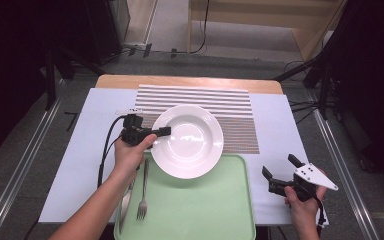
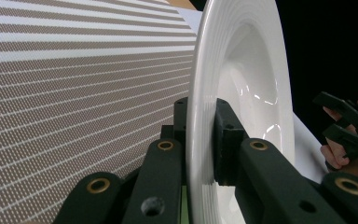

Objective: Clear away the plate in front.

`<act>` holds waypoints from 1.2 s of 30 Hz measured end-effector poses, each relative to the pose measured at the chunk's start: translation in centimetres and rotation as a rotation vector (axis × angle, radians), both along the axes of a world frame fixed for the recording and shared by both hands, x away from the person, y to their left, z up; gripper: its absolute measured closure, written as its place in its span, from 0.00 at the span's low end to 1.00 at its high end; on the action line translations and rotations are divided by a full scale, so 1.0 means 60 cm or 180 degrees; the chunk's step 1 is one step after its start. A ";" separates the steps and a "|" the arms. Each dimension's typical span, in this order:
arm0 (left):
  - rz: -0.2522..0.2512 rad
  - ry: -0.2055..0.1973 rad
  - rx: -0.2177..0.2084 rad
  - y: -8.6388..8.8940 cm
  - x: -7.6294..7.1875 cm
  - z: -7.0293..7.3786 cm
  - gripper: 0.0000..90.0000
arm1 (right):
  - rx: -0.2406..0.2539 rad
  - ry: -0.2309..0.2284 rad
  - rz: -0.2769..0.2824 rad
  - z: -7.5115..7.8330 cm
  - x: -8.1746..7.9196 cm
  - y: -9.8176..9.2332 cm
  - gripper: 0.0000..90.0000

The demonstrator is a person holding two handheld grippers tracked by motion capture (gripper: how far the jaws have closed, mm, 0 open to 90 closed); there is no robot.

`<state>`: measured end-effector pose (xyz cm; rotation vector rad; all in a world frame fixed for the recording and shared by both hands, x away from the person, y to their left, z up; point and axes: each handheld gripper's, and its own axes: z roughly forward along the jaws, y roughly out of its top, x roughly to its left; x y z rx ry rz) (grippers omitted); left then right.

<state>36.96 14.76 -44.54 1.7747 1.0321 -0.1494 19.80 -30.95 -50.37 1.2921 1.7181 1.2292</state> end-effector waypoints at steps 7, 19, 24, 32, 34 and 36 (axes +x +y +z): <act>-0.0061 0.0020 -0.0030 0.005 -0.016 -0.006 0.91 | 0.0005 -0.0002 0.0002 0.000 0.000 0.000 0.00; -0.0151 0.0054 -0.0113 0.009 -0.049 -0.014 0.91 | -0.0013 -0.0011 0.0009 0.000 0.001 0.001 0.00; -0.0220 0.0080 -0.0146 0.010 -0.063 -0.018 0.91 | -0.0018 -0.0009 0.0009 0.000 0.000 0.002 0.00; -0.0276 0.0107 -0.0142 0.009 -0.086 -0.023 0.91 | -0.0017 -0.0011 0.0008 0.001 0.000 0.003 0.00; -0.0327 0.0116 -0.0132 0.009 -0.091 -0.027 0.91 | -0.0017 -0.0010 0.0008 0.001 0.000 0.003 0.00; -0.0333 0.0140 -0.0126 0.009 -0.096 -0.031 0.91 | -0.0012 -0.0003 0.0011 0.000 0.000 0.003 0.00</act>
